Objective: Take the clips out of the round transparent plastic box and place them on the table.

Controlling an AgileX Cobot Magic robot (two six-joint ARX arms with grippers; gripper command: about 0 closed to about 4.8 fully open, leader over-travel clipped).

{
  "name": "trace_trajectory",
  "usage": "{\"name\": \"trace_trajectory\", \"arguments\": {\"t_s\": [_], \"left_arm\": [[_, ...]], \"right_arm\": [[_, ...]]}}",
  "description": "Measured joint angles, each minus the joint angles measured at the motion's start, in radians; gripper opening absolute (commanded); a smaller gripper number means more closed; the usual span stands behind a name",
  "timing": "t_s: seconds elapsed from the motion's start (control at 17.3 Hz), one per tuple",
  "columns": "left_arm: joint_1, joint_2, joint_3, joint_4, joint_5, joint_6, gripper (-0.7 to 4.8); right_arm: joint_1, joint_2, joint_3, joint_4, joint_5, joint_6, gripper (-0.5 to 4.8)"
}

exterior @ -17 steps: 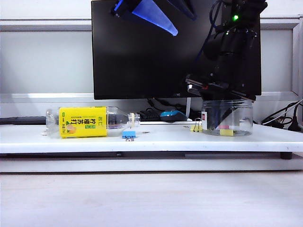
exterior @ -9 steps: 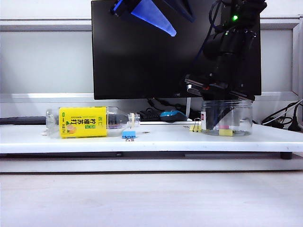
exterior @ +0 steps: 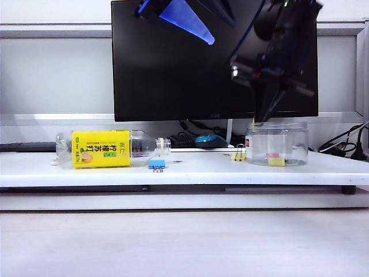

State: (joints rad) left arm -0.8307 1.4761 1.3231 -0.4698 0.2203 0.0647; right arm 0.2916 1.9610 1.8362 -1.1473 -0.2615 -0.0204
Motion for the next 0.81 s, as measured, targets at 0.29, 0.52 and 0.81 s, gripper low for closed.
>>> {"name": "trace_trajectory", "arguments": {"t_s": [0.29, 0.52, 0.81], "left_arm": [[0.000, 0.000, 0.000, -0.024, 0.000, 0.003, 2.38], [0.000, 0.000, 0.000, -0.024, 0.000, 0.003, 2.38], [0.000, 0.000, 0.000, -0.029, 0.000, 0.003, 2.38]], "right_arm": [[0.000, -0.108, 0.001, -0.022, -0.022, -0.022, -0.01], [0.043, -0.111, 0.000, 0.056, -0.171, -0.028, -0.01], [0.092, -0.053, 0.002, 0.231, -0.161, -0.022, -0.01]]}}
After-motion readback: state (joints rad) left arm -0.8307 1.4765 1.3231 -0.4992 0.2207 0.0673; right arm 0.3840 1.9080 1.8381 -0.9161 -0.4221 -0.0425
